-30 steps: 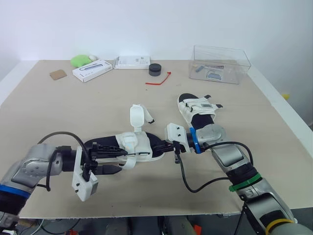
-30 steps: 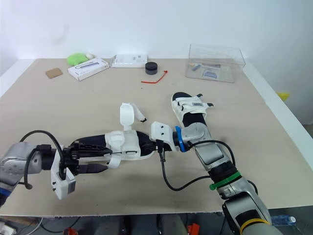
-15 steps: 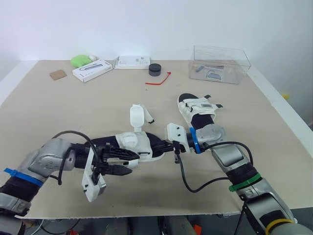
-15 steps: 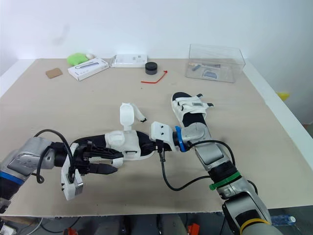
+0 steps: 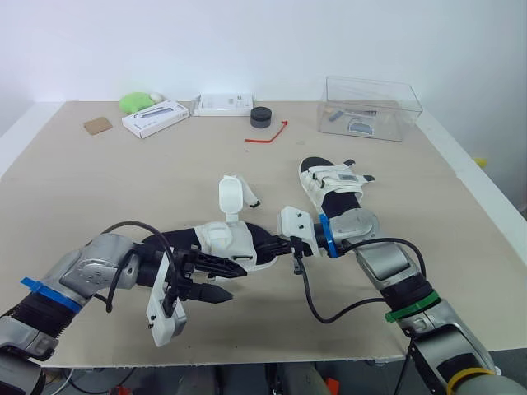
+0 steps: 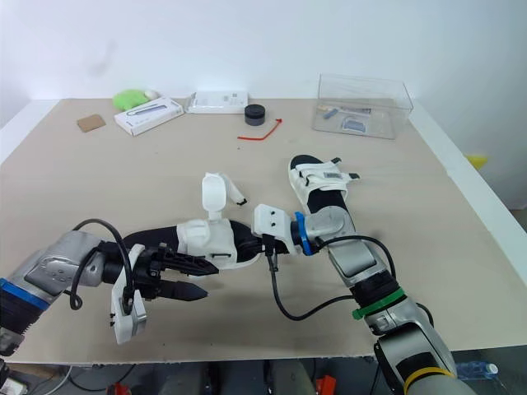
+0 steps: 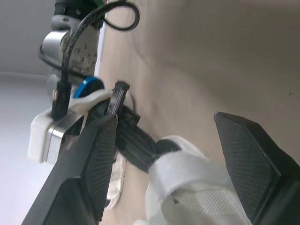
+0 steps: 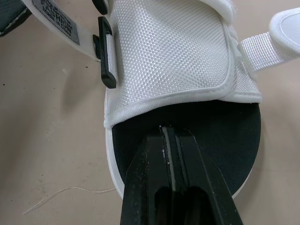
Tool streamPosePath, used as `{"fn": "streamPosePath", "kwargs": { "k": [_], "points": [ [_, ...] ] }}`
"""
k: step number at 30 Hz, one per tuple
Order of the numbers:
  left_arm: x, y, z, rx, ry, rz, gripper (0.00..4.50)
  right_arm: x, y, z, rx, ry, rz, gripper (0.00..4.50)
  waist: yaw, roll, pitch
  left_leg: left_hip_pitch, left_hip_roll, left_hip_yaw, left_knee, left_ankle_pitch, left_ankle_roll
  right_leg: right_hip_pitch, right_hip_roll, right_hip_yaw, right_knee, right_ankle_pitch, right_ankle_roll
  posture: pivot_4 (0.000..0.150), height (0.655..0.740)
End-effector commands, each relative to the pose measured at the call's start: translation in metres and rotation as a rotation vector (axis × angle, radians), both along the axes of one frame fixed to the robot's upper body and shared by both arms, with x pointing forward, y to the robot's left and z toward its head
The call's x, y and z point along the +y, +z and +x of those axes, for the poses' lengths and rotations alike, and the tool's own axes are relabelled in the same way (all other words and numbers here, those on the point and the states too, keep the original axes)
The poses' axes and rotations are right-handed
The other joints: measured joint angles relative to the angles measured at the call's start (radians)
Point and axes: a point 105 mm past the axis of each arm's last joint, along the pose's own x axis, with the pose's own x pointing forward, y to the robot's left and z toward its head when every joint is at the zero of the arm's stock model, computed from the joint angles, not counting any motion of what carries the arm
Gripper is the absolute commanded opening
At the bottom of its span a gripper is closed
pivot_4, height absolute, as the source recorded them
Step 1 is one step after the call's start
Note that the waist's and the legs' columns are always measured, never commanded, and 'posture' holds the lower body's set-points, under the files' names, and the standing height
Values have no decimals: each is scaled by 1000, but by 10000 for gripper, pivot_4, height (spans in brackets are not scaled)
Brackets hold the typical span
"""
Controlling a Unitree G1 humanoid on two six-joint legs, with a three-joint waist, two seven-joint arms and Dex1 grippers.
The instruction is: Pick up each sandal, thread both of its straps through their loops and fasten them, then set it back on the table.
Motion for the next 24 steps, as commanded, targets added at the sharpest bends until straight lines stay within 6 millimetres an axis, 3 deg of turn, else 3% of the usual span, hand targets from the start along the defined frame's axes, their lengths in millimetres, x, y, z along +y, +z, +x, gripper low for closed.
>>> {"fn": "streamPosePath", "kwargs": {
  "k": [1, 3, 6, 14, 24],
  "points": [
    [0, 7, -2, -22, -10, -11, 31593, 0, 4, 0, -19, -2, 5, 0, 0, 0, 0, 0, 0, 0, 0, 0, 0, 0, 0, 0, 0, 0, 0, 1500, 7400],
    [6, 15, 9, -34, 51, -43, 26766, 0, 4, -1, -17, 1, 4, 0, 0, 0, 0, 0, 0, 0, 0, 0, 0, 0, 0, 0, 0, 0, 0, 1500, 7400],
    [22, 22, 18, -59, 99, -42, 26766, -1, 3, -2, -18, 5, 0, 0, 0, 0, 0, 0, 0, 0, 0, 0, 0, 0, 0, 0, 0, 0, 0, 1500, 7400],
    [49, 11, 20, -60, 175, 5, 26766, -1, 2, -4, -15, 8, 0, 0, 0, 0, 0, 0, 0, 1, 0, 0, 0, 0, -2, 0, 0, 0, 0, 1500, 7400],
    [45, 11, 22, -172, 138, -5, 26766, 1, 2, -5, -16, 17, 2, 0, 1, 0, 0, 0, 0, 1, 0, 0, 0, 0, -2, 0, 0, 0, 0, 1500, 7400]
  ]
}}
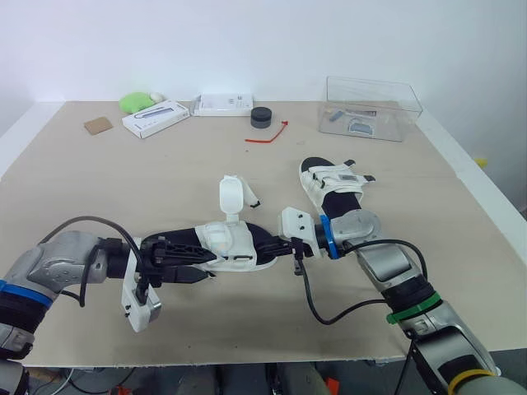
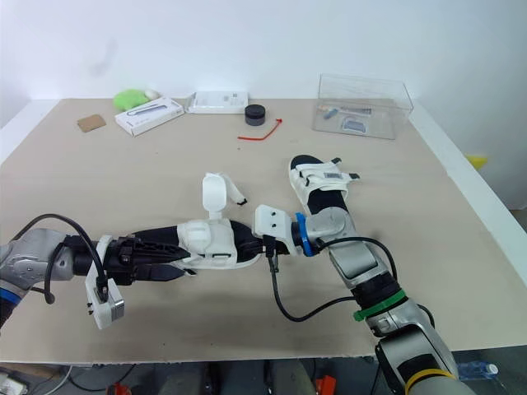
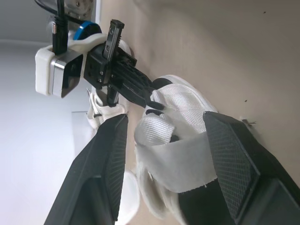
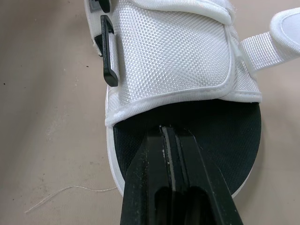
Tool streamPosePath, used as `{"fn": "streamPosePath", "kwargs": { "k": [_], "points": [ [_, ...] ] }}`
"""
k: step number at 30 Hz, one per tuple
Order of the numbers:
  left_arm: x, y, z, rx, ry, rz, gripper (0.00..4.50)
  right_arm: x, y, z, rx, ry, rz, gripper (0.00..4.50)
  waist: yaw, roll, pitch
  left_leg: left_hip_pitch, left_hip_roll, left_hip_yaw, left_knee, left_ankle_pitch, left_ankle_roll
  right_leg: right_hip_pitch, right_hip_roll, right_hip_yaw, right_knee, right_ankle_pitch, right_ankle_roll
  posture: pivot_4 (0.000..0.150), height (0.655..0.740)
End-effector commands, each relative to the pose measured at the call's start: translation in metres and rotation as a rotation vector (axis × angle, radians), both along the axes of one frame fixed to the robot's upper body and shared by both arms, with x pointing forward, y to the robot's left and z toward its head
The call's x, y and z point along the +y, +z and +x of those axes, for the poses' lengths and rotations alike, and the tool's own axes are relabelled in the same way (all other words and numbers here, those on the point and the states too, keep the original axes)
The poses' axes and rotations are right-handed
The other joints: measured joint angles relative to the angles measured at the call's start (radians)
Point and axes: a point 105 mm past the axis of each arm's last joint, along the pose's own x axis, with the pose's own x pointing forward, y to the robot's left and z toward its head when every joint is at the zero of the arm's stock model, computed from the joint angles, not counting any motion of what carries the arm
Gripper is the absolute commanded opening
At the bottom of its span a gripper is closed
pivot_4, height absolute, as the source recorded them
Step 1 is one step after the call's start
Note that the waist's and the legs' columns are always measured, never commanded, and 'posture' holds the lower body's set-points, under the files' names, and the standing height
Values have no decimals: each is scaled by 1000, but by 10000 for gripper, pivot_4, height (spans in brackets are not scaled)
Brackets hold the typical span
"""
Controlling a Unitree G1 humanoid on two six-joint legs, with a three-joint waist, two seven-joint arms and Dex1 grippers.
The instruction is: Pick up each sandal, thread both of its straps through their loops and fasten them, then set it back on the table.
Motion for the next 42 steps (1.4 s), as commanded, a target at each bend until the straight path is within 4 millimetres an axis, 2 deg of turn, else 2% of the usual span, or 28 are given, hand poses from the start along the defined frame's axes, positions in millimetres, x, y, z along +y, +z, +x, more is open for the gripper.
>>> {"fn": "streamPosePath", "kwargs": {
  "k": [1, 9, 18, 22, 26, 30, 31, 36, 38, 42],
  "points": [
    [2, 8, 3, -67, -5, 2, 26766, 3, 2, -3, -13, 16, 3, 0, 0, 0, 0, 0, 0, 0, 0, 0, 0, 0, 0, 0, 0, 0, 0, 1500, 7400],
    [2, 3, -7, -76, -66, 18, 26766, 1, 1, -4, -12, 15, -2, 0, 0, 0, 0, 0, 0, 0, 0, 0, 0, 0, -1, 0, 0, 0, 0, 1500, 7400],
    [-22, 3, -34, -4, -100, -94, 26766, -1, 1, -3, -9, 9, -6, 0, -2, 0, 0, 0, 0, 0, 0, 0, 0, 0, -1, 0, 0, 0, 0, 1500, 7400],
    [-24, 0, -44, 41, -81, -105, 26766, 0, 1, -3, -7, 10, -5, 0, -1, 0, 0, 0, 0, 0, 0, 0, 0, 0, -1, 0, 0, 0, 0, 1500, 7400],
    [-24, 3, -45, 72, -44, -143, 26766, 1, 0, -3, -4, 13, -5, 0, 0, 0, 0, 0, 0, 0, 0, 0, 0, 0, -1, 0, 0, 0, 0, 1500, 7400],
    [-20, 12, -42, 48, 0, -191, 43652, 1, 0, -4, 0, 16, -6, 0, -1, 0, 0, 1, 0, 0, 0, 0, 0, 0, -1, 0, 0, 0, 0, 1500, 7400],
    [-18, 16, -40, 43, 14, -213, 44812, 1, 0, -4, 1, 17, -7, 0, 0, 0, 0, 1, 0, 0, 0, 0, 0, 0, 0, 0, 0, 0, 0, 1500, 7400],
    [-5, 30, -22, 25, 119, -256, 44812, 1, 0, -4, 2, 17, -6, 0, -1, 0, 0, 1, 0, 0, 0, 0, 0, 0, -1, 0, 0, 0, 0, 1500, 7400],
    [11, 24, -10, 11, 186, -204, 44812, 1, 0, -4, 2, 18, -6, 0, 0, 0, 0, 1, 0, 0, 0, 0, 0, 0, 0, 0, 0, 0, 0, 1500, 7400],
    [32, 10, -2, -8, 219, -103, 44812, 1, 0, -4, 6, 20, -7, 0, 0, 0, 0, 1, 1, 0, 0, 0, 0, 0, 1, -1, 0, 0, 0, 1500, 7400]
  ]
}}
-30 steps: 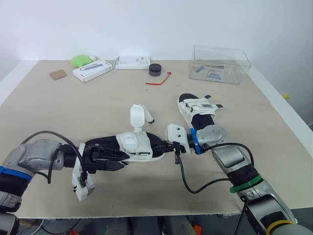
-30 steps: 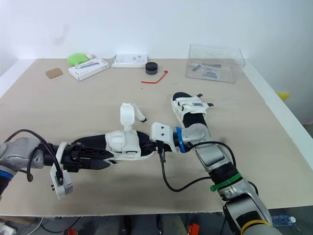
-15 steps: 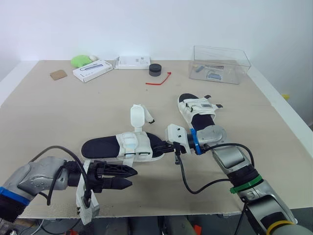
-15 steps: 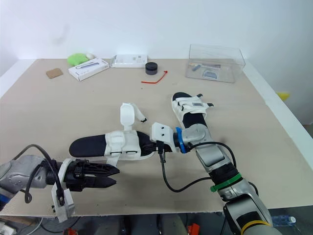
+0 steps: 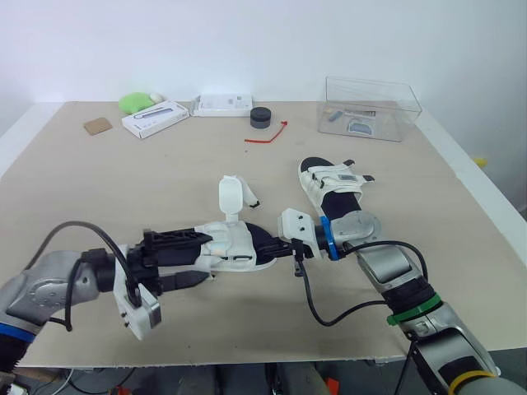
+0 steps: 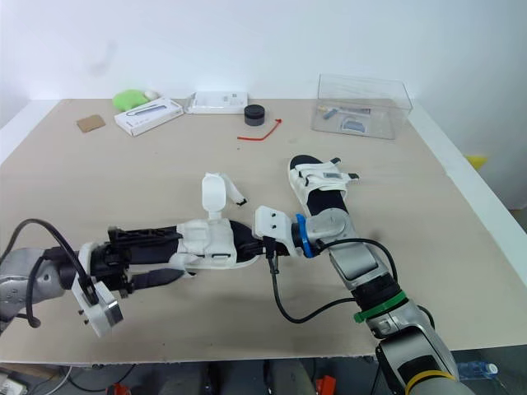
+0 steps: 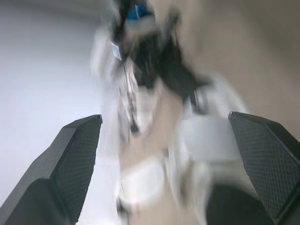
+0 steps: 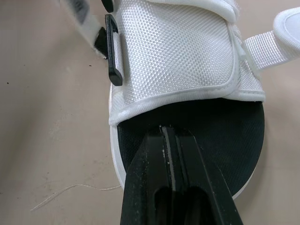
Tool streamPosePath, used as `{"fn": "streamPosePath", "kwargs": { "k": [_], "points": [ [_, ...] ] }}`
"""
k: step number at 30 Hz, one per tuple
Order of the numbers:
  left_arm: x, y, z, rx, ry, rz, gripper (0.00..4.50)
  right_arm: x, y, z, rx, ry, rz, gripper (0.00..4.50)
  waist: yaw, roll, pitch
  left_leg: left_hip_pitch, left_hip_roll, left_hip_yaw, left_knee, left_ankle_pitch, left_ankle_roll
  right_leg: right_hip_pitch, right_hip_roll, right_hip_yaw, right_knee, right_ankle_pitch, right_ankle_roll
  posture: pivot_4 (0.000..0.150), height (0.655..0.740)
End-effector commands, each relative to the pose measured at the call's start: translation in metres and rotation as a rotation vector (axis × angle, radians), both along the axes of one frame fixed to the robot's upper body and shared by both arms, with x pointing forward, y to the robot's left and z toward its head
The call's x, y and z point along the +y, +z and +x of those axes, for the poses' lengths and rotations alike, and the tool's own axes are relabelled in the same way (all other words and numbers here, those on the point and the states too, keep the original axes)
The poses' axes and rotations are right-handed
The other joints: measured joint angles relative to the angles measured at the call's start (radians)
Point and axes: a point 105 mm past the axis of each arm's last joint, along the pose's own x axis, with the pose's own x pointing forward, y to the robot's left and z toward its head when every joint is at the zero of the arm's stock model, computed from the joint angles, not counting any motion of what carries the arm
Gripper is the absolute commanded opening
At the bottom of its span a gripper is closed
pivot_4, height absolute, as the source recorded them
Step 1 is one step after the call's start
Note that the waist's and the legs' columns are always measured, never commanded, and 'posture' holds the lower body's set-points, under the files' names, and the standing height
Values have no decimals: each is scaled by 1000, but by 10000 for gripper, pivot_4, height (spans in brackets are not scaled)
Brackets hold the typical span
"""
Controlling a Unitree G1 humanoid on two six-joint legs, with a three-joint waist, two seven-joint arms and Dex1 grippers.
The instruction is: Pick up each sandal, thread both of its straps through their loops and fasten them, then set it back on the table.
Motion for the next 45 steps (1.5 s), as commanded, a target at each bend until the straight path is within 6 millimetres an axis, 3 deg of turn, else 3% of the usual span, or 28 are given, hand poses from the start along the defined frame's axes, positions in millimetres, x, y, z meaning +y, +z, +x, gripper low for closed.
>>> {"fn": "streamPosePath", "kwargs": {
  "k": [1, 9, 18, 34, 36, 40, 41, 45],
  "points": [
    [15, -3, 5, -46, 3, 68, 44812, 1, 1, -2, -1, 20, -7, 0, 1, 0, 0, 0, 0, 0, 0, 0, 0, 0, 0, 0, 0, 0, 0, 1500, 7400],
    [-4, -16, 5, -63, -98, 64, 44812, 2, 2, -2, -3, 18, -5, 0, -1, 0, 0, 0, 0, 2, 0, 0, 0, 0, -1, 1, 0, 1, 0, 1500, 7400],
    [-41, -8, 1, -108, -221, 22, 44812, 0, 1, -3, -4, 9, -9, 0, 0, 0, -1, 0, 0, 1, 0, 0, 0, 0, -1, 1, 0, 1, 0, 1500, 7400],
    [-54, -18, -13, -95, -359, 107, 44812, 1, 1, -2, -10, 10, -7, 0, 0, 0, -1, 0, 0, 1, 0, 0, 0, 0, -1, 1, 0, 1, 0, 1500, 7400],
    [-57, -17, -17, -100, -383, 107, 40896, 2, 1, -2, -12, 10, -7, 0, 0, 0, -1, 0, 0, 1, 0, 0, 0, 0, -1, 1, 0, 1, 0, 1500, 7400],
    [-58, -20, -20, -59, -385, 115, 25328, 1, 0, -3, -12, 9, -7, 0, 0, 0, -1, 0, -1, 1, 0, 0, 0, 0, -1, 1, 0, 1, 0, 1500, 7400],
    [-58, -21, -19, -46, -377, 114, 23240, 1, 0, -3, -11, 9, -8, 0, 0, 0, -1, 0, 0, 1, 0, 0, 0, 0, -1, 1, 0, 1, 0, 1500, 7400],
    [-58, -19, -18, -48, -369, 112, 4945, 1, -1, -4, -9, 12, -11, 0, 0, 0, -1, 0, 0, 1, 0, 0, 0, 0, -1, 1, 0, 1, 0, 1500, 7400]
  ]
}}
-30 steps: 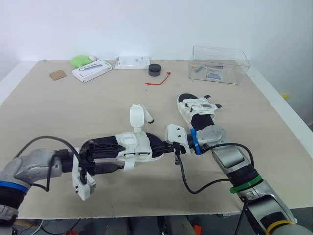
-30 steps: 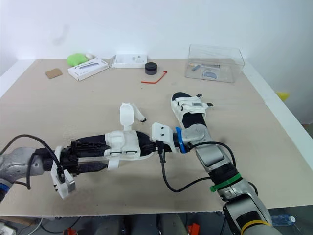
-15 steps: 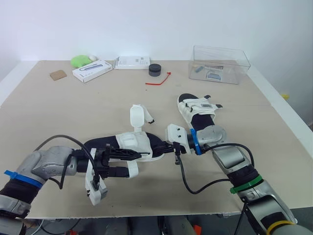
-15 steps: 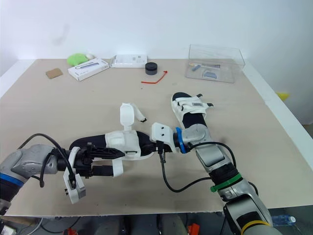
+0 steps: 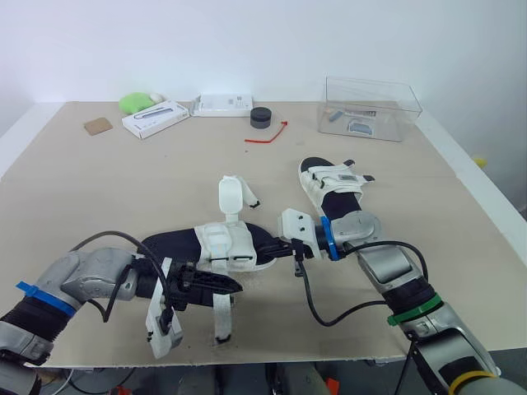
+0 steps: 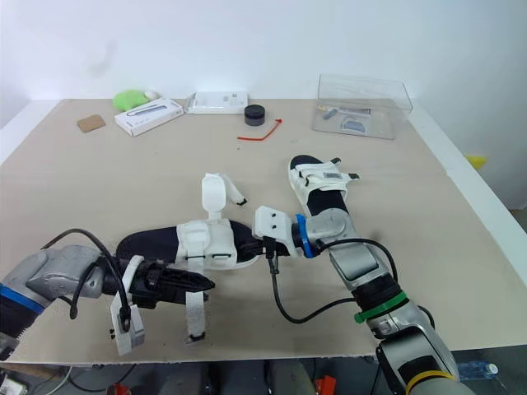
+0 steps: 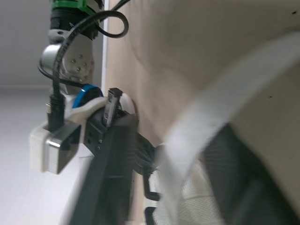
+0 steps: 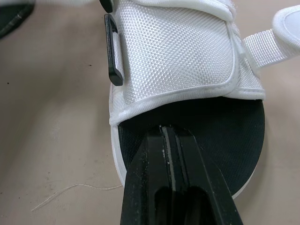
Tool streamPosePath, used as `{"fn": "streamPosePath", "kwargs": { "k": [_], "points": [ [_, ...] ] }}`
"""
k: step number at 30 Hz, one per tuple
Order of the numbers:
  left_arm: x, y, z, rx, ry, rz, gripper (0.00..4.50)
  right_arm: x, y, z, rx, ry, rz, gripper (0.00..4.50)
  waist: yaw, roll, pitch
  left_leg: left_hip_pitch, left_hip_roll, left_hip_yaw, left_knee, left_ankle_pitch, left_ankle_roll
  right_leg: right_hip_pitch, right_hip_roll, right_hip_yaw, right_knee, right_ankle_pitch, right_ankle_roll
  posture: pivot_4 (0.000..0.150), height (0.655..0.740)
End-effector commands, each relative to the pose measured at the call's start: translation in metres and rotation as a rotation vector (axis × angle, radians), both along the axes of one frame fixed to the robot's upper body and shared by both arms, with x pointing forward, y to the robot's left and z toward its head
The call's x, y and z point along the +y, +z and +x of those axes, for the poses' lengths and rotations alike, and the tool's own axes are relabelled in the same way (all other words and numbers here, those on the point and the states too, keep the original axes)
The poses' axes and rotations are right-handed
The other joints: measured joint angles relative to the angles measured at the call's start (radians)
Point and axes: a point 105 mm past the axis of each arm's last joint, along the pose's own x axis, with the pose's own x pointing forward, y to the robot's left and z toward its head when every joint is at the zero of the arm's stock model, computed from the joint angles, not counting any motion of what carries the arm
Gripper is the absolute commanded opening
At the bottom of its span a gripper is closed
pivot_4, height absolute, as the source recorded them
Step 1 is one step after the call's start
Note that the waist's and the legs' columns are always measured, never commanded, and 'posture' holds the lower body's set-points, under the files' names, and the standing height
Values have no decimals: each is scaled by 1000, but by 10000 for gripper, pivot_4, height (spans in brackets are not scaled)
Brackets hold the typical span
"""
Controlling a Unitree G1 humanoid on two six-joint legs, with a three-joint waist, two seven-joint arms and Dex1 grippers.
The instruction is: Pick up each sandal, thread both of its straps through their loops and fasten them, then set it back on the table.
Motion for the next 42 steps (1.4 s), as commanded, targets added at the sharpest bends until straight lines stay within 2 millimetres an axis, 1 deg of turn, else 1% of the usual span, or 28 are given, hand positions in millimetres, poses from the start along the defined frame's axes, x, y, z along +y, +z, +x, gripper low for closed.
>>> {"fn": "streamPosePath", "kwargs": {
  "k": [1, 4, 5, 7, 9, 11, 13, 14, 17, 18, 19, 20, 21, 23, 25, 26, 28, 32, 35, 40, 42],
  "points": [
    [-2, 11, -1, -16, -7, -40, 451, 1, 0, -4, -8, 16, -10, 0, 0, 0, 0, 0, 0, 0, 0, 0, 0, 0, 0, 0, 0, 0, 0, 1500, 7400],
    [-3, 15, 2, -6, 12, -65, 451, 1, 0, -3, -10, 16, -12, 0, 0, 0, 0, 0, 0, 0, 0, 0, 0, 0, 0, 0, 0, 0, 0, 1500, 7400],
    [-3, 20, 6, 26, 48, -100, 451, 1, 0, -2, -10, 15, -12, 0, 0, 0, 0, 0, 0, 0, 0, 0, 0, 0, 0, 0, 0, 0, 0, 1500, 7400],
    [-3, 36, 21, 165, 179, -225, 451, 0, 1, -2, -12, 16, -14, 0, 0, 0, 0, 0, 0, 0, 0, 0, 0, 0, 0, 0, 0, 0, 0, 1500, 7400],
    [0, 45, 36, 354, 303, -317, 451, 0, 1, -2, -12, 16, -14, 0, 0, 0, 0, 0, 0, 0, 0, 0, 0, 0, 0, 0, 1, 0, 0, 1500, 7400],
    [2, 54, 47, 538, 389, -388, 451, 0, 1, -2, -10, 17, -14, 0, 0, 0, 0, 0, 0, 0, 0, 0, 0, 0, 1, 0, 1, -1, 1, 1500, 7400],
    [6, 68, 59, 773, 467, -510, 451, 0, 0, -2, -10, 17, -17, 0, 0, 0, 0, 0, 0, -1, 0, 0, 0, 0, 4, 0, 1, -4, 6, 1500, 7400],
    [6, 71, 63, 901, 491, -543, 451, 0, 0, -1, -10, 18, -17, 0, 0, 0, 0, 0, 0, -1, 1, 0, 0, 0, 4, 0, 1, -4, 6, 1500, 7400],
    [6, 72, 68, 1196, 533, -596, 451, 0, 1, -1, -10, 20, -17, 0, 0, 0, 0, -1, 0, -2, 1, 0, 0, 0, 5, 0, 1, -4, 7, 1500, 7400],
    [7, 73, 70, 1256, 547, -618, 451, 0, 1, -1, -10, 21, -17, 0, 0, 0, 0, -1, 0, -2, 1, 0, 0, 0, 5, 0, 1, -4, 7, 1500, 7400],
    [9, 71, 73, 1429, 558, -653, 451, 1, 1, 0, -11, 22, -18, 0, 0, 0, 0, -1, 0, -3, 1, 0, 0, 0, 5, 0, 1, -4, 7, 1500, 7400],
    [12, 73, 78, 1606, 554, -730, 451, 1, 2, 1, -13, 22, -18, 0, 0, 0, 0, -1, -1, -3, 1, 0, 0, 0, 6, 0, 1, -4, 7, 1500, 7400],
    [13, 74, 80, 1731, 541, -769, 451, 2, 2, 2, -14, 22, -17, 0, 0, 0, 0, -1, -1, -3, 2, 0, 0, 0, 6, 1, 1, -4, 7, 1500, 7400],
    [13, 72, 81, 1862, 525, -786, 451, 1, 4, 3, -16, 20, -15, 0, 0, -1, 0, -1, -1, -4, 2, 0, 0, 0, 5, 1, 1, -4, 7, 1500, 7400],
    [12, 60, 80, 1915, 541, -744, 451, 0, 4, 3, -18, 22, -19, 0, 0, -1, 0, -1, -1, -4, 2, 0, 0, 0, 5, 1, 1, -4, 7, 1500, 7400],
    [10, 56, 77, 1974, 522, -709, 451, 0, 3, 3, -18, 23, -20, 0, 0, -1, 0, -1, -2, -4, 2, 0, 0, 0, 5, 2, 1, -3, 6, 1500, 7400],
    [9, 50, 80, 1952, 543, -680, 451, 0, 3, 3, -19, 24, -22, 0, 0, -1, 0, -1, -3, -4, 2, 0, 0, 0, 6, 3, 1, -2, 5, 1500, 7400],
    [4, 48, 80, 2001, 507, -606, 451, -1, 6, 4, -27, 21, -21, 0, 1, -1, 0, -1, -3, -4, 2, 1, -1, 1, 7, 5, 1, -2, 3, 1500, 7400],
    [2, 46, 81, 2005, 509, -560, 451, -2, 7, 6, -34, 13, -22, 0, 0, -1, 0, -1, -4, -4, 2, 1, -2, 0, 8, 5, 1, -2, 3, 1500, 7400],
    [4, 48, 97, 2010, 515, -563, 451, -2, 7, 4, -32, 11, -18, 0, 0, -1, 0, -1, -4, -4, 2, 1, -2, 0, 8, 5, 1, -2, 3, 1500, 7400],
    [9, 49, 108, 2015, 532, -602, 451, -3, 7, 4, -32, 5, -16, 0, 0, -1, 0, -1, -4, -4, 2, 1, -2, 1, 8, 6, 1, -2, 4, 1500, 7400]
  ]
}}
